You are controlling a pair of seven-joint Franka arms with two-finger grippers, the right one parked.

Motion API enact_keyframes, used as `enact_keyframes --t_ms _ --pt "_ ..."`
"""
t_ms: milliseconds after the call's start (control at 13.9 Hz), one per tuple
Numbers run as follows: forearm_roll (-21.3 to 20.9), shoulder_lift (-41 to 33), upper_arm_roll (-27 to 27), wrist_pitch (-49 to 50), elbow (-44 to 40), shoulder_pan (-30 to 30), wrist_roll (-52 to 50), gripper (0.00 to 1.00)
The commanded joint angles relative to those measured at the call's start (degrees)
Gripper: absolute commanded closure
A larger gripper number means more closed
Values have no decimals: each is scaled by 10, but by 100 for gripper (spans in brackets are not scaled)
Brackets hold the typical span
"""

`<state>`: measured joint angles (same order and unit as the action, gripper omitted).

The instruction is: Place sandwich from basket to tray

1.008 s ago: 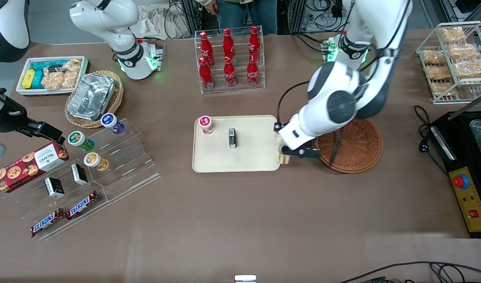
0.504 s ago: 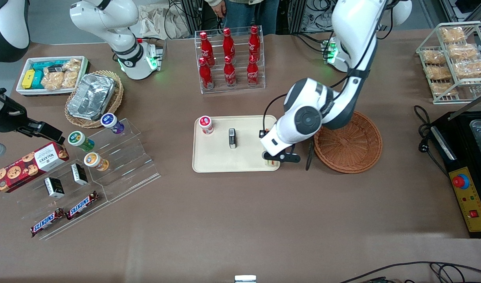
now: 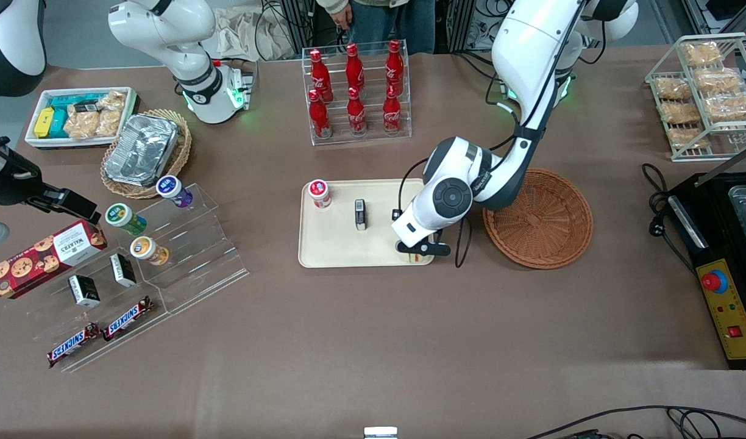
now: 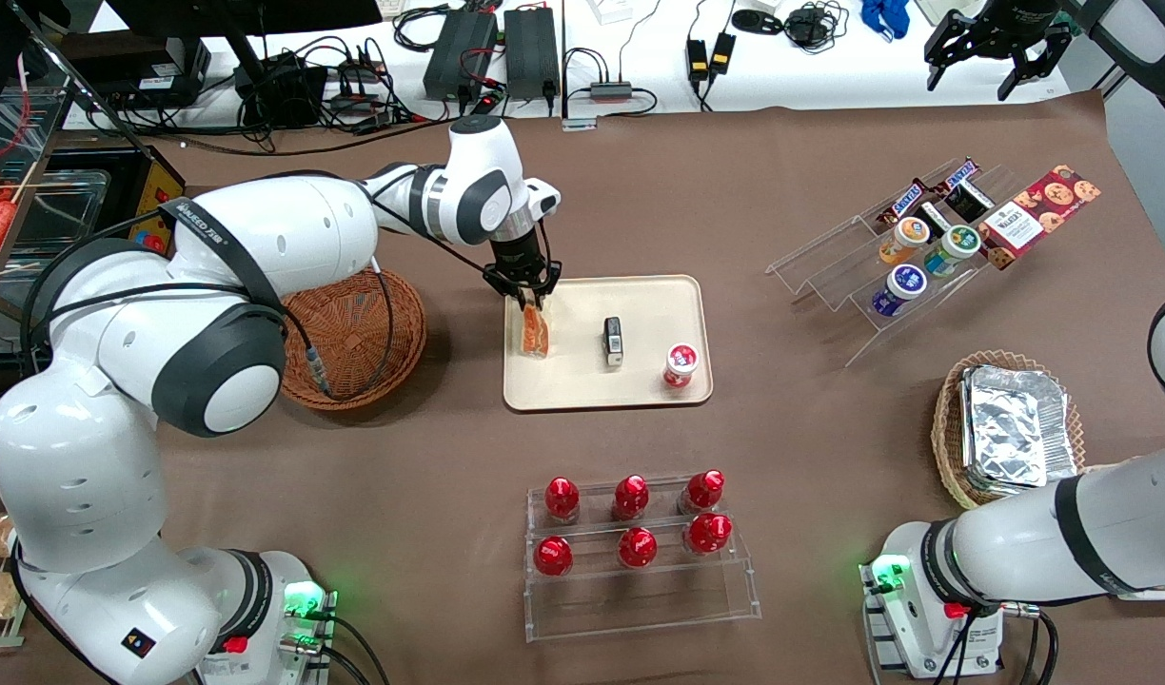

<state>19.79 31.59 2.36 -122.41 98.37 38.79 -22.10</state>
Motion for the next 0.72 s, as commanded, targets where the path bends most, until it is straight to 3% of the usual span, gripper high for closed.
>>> enact_keyframes --t_ms 0,288,504,648 --pt "-7 -42 35 65 -6 1 -14 0" --pt "-7 -104 119 162 -6 -13 60 0" --pt "-10 -172 140 219 -7 -77 138 0" --pt "-66 -208 140 231 -7 -114 167 0"
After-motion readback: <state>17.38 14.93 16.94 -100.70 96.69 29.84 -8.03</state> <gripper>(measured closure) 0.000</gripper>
